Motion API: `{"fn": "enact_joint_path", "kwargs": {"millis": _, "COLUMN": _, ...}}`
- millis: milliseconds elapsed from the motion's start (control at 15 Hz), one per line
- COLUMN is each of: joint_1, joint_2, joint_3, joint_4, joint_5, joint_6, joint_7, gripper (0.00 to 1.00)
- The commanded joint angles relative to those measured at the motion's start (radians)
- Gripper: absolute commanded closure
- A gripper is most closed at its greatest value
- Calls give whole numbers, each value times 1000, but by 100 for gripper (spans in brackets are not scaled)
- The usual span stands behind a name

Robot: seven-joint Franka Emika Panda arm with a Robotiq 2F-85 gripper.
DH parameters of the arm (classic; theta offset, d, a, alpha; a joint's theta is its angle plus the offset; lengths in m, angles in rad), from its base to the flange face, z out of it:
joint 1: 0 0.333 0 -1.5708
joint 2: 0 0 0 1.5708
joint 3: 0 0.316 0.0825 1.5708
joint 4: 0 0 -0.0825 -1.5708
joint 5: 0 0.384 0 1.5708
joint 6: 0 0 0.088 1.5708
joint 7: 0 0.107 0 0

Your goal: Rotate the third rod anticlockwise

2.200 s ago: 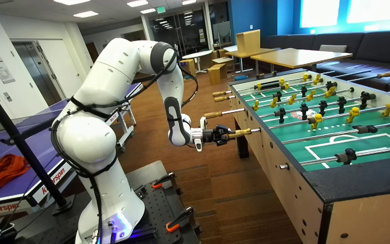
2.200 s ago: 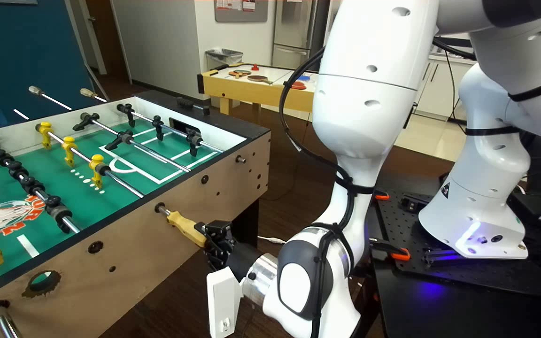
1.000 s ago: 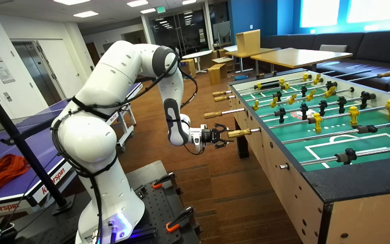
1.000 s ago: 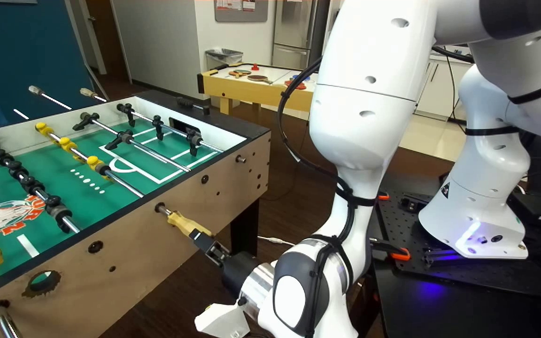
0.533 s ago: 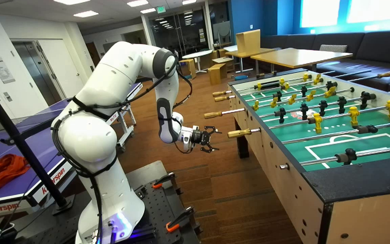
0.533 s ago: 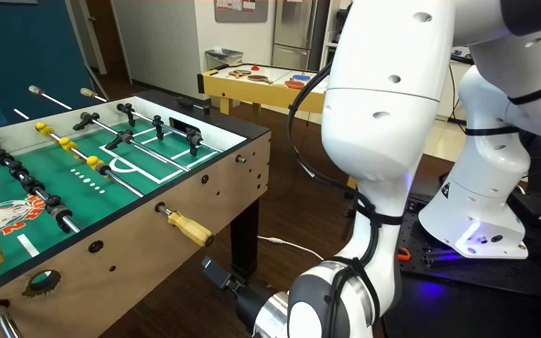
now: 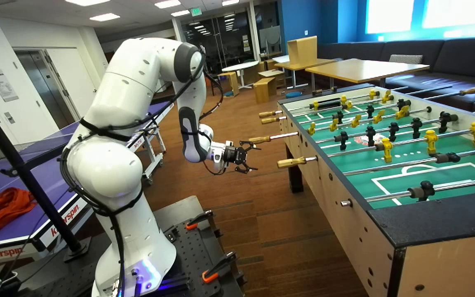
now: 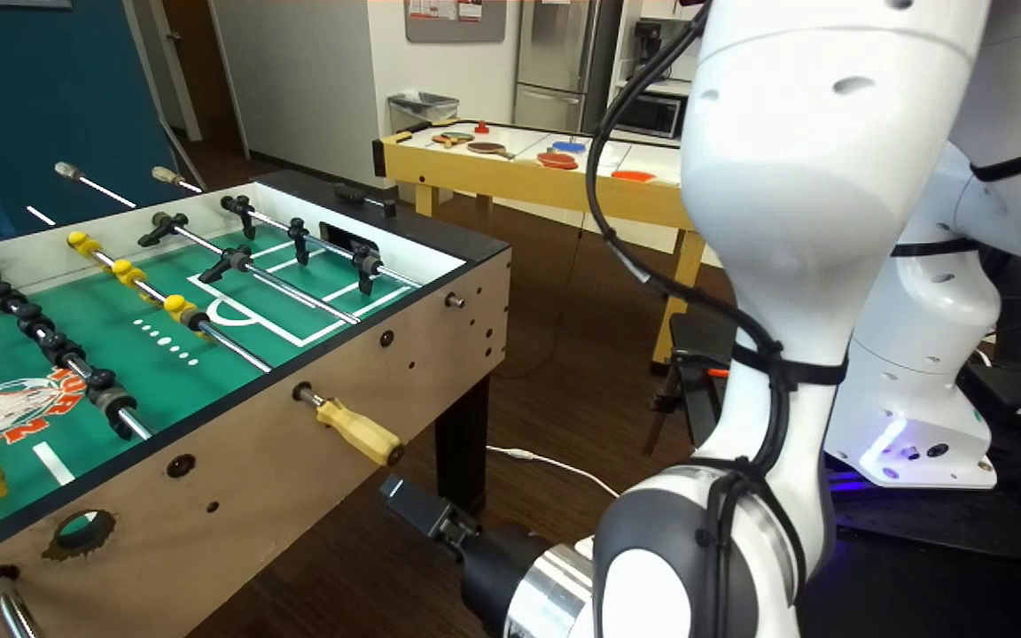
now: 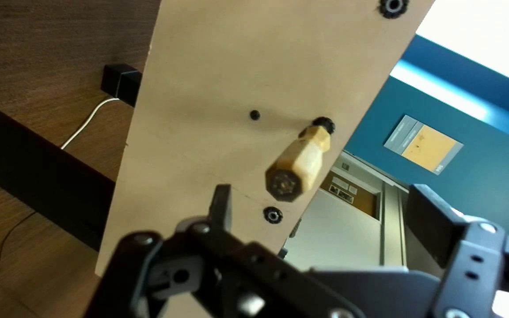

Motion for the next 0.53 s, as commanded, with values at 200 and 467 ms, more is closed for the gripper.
{"fn": "enact_joint_path", "kwargs": {"millis": 200, "joint_1": -35, "joint_2": -353, "joint_3": 27, "joint_4": -200, "joint_5": 47, "joint_6": 50, "joint_7": 31, "gripper": 0}}
{"fn": "enact_joint_path", "kwargs": {"millis": 467, "joint_1": -60, "joint_2": -505, "joint_3": 25, "joint_4": -250, "joint_5": 68, "joint_6": 108, "joint_7": 68, "gripper": 0}}
